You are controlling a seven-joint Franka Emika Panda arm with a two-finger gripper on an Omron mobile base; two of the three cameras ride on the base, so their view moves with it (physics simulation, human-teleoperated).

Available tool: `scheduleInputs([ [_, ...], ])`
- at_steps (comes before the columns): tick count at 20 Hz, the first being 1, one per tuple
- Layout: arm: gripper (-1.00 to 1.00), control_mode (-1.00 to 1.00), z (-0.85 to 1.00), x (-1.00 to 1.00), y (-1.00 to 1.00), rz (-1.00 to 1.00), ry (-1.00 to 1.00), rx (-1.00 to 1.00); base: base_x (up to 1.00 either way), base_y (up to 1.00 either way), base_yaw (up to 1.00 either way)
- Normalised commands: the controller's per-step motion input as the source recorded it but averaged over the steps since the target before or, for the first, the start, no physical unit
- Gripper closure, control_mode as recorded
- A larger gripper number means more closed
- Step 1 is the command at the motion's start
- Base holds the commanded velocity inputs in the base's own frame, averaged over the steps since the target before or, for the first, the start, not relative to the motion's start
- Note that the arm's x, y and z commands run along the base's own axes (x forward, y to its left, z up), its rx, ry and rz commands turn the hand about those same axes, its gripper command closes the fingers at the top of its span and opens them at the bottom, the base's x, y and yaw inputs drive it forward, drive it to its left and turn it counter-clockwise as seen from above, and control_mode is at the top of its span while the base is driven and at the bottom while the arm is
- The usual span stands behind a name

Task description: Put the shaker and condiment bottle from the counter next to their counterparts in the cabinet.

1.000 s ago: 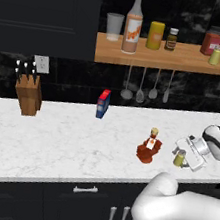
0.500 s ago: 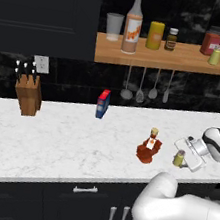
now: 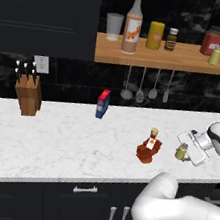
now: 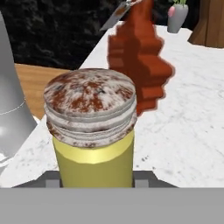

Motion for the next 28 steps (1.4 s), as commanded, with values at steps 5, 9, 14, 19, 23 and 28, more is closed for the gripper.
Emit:
scheduleInputs([
  [5,1.0,-1.0,0.57,0.1,0.0,-0.03,0.0,0.05,0.0,0.0,0.0],
  [9,1.0,-1.0,0.57,0.09,0.0,-0.04,0.0,0.11,0.0,0.0,0.0],
  [14,1.0,-1.0,0.58,0.09,0.0,-0.07,0.0,0.13,0.0,0.0,0.0],
  [19,1.0,-1.0,0.62,0.15,0.0,-0.08,0.0,0.12,0.0,0.0,0.0],
  [23,1.0,-1.0,0.31,0.22,0.0,-0.13,0.0,0.0,0.0,0.0,0.0],
  [28,1.0,-1.0,0.36,0.3,0.0,-0.17,0.0,0.0,0.0,0.0,0.0],
])
